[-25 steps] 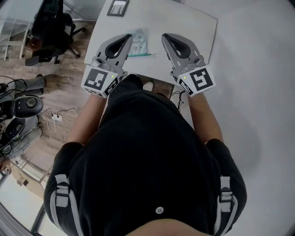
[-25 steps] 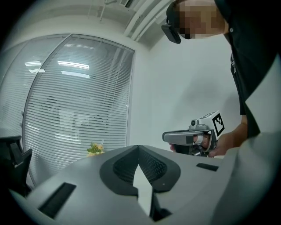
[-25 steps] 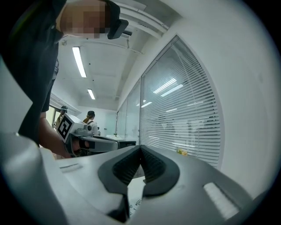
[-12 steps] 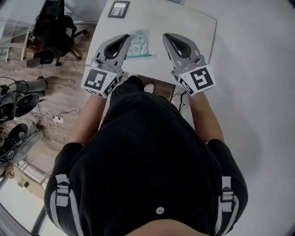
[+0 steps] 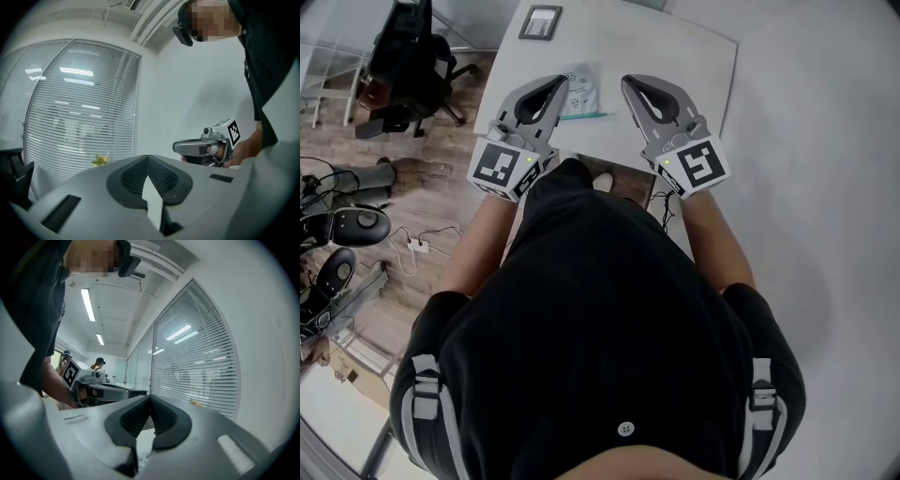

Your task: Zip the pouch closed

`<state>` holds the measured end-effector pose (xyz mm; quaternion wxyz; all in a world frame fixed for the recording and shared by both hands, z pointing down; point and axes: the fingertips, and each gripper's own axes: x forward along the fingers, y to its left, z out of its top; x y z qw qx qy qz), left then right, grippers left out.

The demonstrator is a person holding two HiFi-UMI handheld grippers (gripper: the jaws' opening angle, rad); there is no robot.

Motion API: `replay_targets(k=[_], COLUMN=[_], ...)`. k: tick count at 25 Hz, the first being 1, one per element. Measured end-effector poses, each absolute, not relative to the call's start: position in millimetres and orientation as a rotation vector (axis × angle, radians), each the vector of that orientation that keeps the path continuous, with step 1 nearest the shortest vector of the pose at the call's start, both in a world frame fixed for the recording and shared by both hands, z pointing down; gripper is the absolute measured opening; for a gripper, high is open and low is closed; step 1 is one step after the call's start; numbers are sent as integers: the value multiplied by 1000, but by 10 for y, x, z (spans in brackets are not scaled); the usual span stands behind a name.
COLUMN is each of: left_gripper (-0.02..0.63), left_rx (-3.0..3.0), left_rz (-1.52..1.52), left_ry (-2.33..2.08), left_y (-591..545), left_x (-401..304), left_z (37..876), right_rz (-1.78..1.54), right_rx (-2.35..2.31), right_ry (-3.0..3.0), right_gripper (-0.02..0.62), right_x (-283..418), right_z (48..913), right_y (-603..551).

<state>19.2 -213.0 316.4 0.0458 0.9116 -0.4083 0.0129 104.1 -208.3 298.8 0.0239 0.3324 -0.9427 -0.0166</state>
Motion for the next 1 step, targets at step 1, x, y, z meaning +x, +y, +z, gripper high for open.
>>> replay_targets(k=[1], left_gripper=[9], left_rx=[2782], left_rz=[41], left_ry=[-1248], left_y=[-2123], left_x=[201], left_z=[3160], right_rz=[-55], right_rx=[1028], right_ry=[-2918], right_gripper=[11], right_x=[1047], right_z=[2975], right_y=[-2077])
